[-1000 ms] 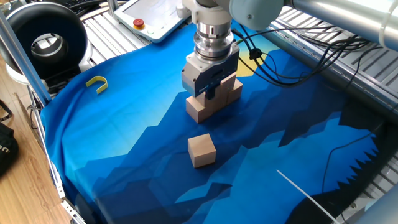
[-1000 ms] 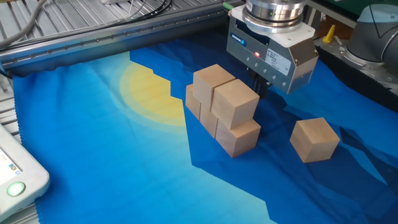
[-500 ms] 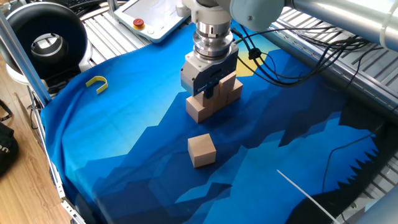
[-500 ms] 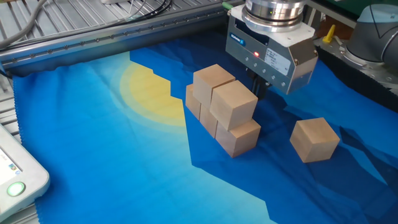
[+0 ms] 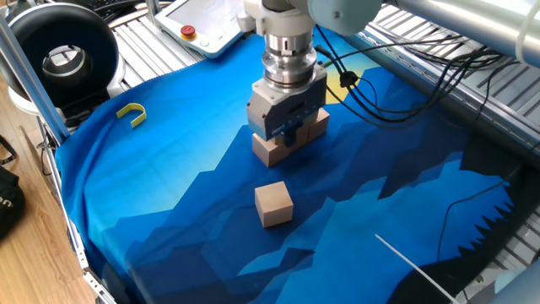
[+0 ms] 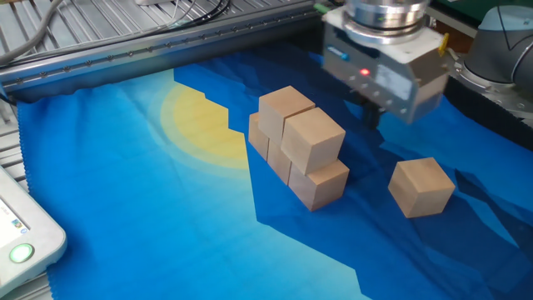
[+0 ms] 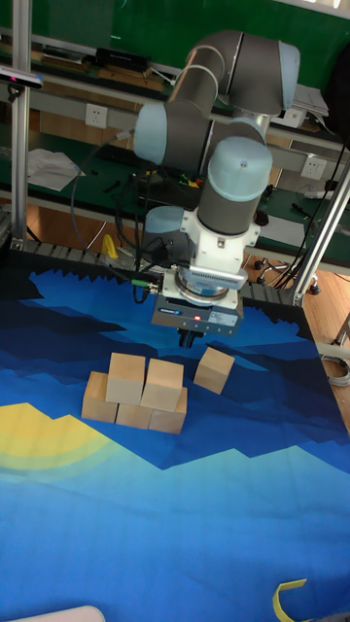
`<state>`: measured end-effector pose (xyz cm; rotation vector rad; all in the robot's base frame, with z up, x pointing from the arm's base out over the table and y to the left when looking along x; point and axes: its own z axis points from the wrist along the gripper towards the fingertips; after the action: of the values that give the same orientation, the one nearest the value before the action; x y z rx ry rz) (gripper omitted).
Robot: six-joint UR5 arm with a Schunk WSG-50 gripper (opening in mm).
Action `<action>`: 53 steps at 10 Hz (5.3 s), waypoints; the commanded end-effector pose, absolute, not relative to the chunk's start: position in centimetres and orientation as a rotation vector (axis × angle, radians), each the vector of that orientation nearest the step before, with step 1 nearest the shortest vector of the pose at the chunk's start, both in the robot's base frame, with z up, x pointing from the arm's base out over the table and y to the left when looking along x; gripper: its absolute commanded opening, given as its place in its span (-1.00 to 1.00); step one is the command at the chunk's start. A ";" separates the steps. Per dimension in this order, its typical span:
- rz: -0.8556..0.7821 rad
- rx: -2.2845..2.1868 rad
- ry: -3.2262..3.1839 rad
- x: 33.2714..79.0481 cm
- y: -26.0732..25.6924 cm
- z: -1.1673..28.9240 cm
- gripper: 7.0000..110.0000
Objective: Stack the blocks into a pyramid shape
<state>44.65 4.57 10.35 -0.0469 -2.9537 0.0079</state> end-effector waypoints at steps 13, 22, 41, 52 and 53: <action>0.056 0.003 -3.296 51.6 -4.6 15.3 -1.00; 0.102 -0.245 -3.238 52.1 -6.3 15.6 -1.00; 0.003 -0.284 -3.328 69.1 -5.8 13.4 -1.00; 0.199 -0.184 -3.103 60.7 -8.9 11.2 -1.00; 0.209 -0.180 -3.095 60.5 -9.1 11.2 -1.00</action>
<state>60.87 -8.15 10.97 -0.1919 -3.1117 0.1670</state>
